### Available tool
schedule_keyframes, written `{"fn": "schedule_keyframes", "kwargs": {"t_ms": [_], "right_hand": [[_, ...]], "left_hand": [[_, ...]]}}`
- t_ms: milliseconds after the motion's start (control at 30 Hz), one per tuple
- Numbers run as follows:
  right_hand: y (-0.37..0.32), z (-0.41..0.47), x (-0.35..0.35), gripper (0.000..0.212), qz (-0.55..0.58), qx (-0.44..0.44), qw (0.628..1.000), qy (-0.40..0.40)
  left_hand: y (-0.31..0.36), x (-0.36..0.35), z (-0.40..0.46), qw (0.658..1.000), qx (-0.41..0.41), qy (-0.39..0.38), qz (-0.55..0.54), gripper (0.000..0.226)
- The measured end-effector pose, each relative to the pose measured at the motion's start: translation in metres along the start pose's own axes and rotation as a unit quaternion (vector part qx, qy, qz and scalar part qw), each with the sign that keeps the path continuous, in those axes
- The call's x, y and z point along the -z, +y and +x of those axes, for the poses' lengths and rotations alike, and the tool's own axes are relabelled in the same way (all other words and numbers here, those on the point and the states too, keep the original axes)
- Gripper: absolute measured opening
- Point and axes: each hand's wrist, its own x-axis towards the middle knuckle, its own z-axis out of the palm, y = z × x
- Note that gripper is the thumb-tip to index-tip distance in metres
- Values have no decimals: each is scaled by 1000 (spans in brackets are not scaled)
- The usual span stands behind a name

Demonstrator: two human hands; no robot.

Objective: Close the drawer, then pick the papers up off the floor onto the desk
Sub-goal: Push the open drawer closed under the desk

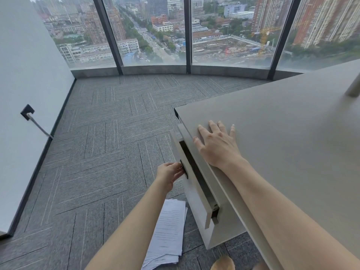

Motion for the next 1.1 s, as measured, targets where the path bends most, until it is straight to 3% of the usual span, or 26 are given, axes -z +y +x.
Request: {"fn": "schedule_keyframes", "kwargs": {"t_ms": [333,600,767,1100], "right_hand": [[-1,0,0,60,4,-6,1000,5],[-5,2,-2,59,1,-13,1000,8],[-4,0,0,60,5,-15,1000,8],[-2,0,0,60,10,-13,1000,10]], "left_hand": [[-6,-30,5,1000,12,-19,-16,14],[-12,-38,8,1000,8,5,-25,4],[-10,-38,9,999,1,-6,37,2],[-3,-36,14,988,50,0,145,21]]}}
